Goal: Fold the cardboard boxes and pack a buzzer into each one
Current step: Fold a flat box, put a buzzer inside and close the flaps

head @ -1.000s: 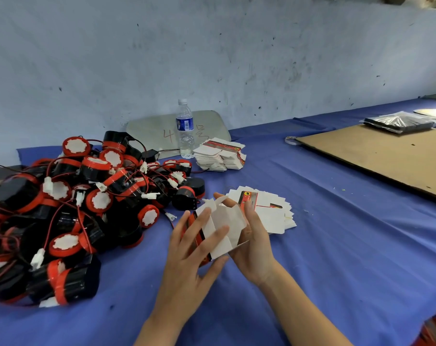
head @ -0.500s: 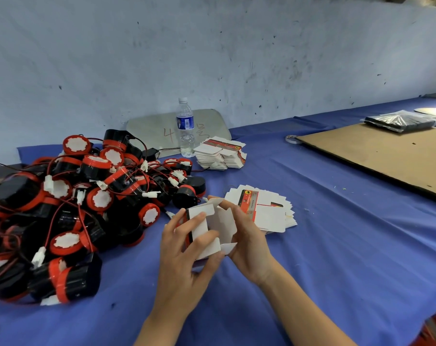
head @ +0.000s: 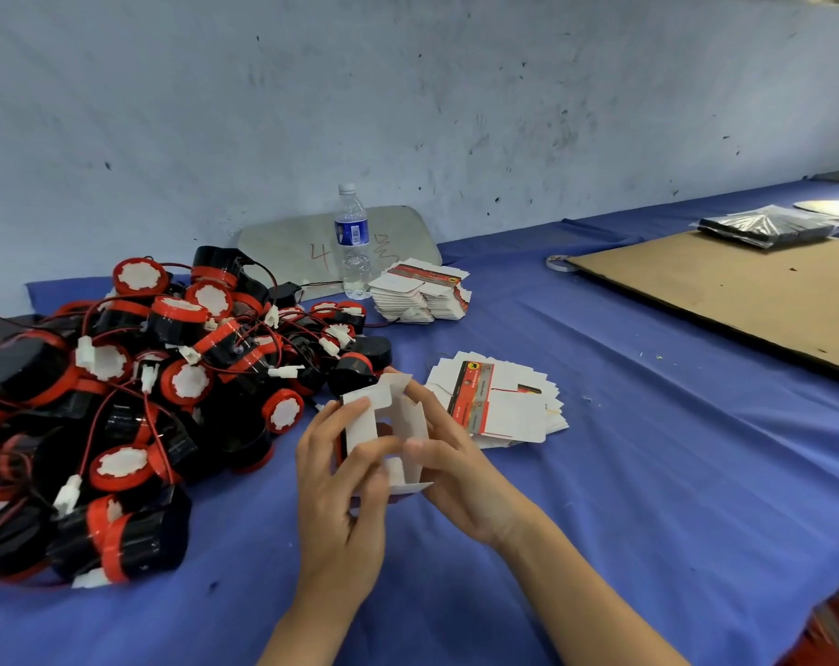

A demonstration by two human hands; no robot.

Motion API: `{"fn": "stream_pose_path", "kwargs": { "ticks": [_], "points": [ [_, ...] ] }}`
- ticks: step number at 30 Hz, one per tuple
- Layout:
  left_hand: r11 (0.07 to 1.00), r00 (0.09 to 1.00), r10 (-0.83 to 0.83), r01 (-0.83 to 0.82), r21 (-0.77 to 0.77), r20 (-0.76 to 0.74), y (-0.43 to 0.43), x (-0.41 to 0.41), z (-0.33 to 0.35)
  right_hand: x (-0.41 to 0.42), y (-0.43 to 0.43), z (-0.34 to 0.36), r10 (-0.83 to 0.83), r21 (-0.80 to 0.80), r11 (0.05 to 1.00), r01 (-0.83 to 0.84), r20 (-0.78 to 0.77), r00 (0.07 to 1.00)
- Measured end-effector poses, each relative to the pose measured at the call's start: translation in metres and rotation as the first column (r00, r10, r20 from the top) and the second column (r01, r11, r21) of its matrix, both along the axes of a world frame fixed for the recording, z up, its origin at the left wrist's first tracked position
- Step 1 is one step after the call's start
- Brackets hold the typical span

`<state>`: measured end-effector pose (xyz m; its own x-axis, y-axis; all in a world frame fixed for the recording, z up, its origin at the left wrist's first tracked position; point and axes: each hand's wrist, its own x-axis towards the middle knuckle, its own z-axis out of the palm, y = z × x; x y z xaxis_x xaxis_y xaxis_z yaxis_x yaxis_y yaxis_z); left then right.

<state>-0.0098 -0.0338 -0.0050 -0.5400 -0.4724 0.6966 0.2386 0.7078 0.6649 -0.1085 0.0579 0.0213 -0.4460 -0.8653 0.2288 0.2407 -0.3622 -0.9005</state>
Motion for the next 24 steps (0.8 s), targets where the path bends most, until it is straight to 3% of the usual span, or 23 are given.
{"fn": "stream_pose_path", "kwargs": {
  "ticks": [2, 8, 16, 21, 24],
  "points": [
    [0.998, 1.0, -0.017, 0.018, 0.068, -0.015, -0.001, 0.001, 0.001, 0.001, 0.0, -0.002, -0.02, 0.016, 1.0, 0.02, -0.009, 1.0],
    [0.999, 0.999, 0.038, -0.038, -0.03, -0.001, 0.003, 0.001, 0.003, -0.002, 0.002, 0.001, -0.117, 0.006, 0.993, 0.117, 0.124, 0.985],
    [0.997, 0.998, -0.067, 0.067, 0.029, 0.005, 0.004, 0.003, -0.001, -0.004, 0.002, -0.002, -0.161, 0.032, 0.987, 0.16, 0.044, 0.986],
    [0.963, 0.979, -0.115, 0.151, -0.222, 0.167, 0.002, 0.001, -0.005, -0.01, 0.001, -0.006, -0.187, 0.075, 0.981, 0.179, 0.118, 0.975],
    [0.948, 0.972, -0.136, 0.184, -0.259, 0.191, 0.001, -0.001, -0.008, -0.013, 0.001, -0.006, -0.216, 0.069, 0.976, 0.207, 0.183, 0.959]
  ]
}}
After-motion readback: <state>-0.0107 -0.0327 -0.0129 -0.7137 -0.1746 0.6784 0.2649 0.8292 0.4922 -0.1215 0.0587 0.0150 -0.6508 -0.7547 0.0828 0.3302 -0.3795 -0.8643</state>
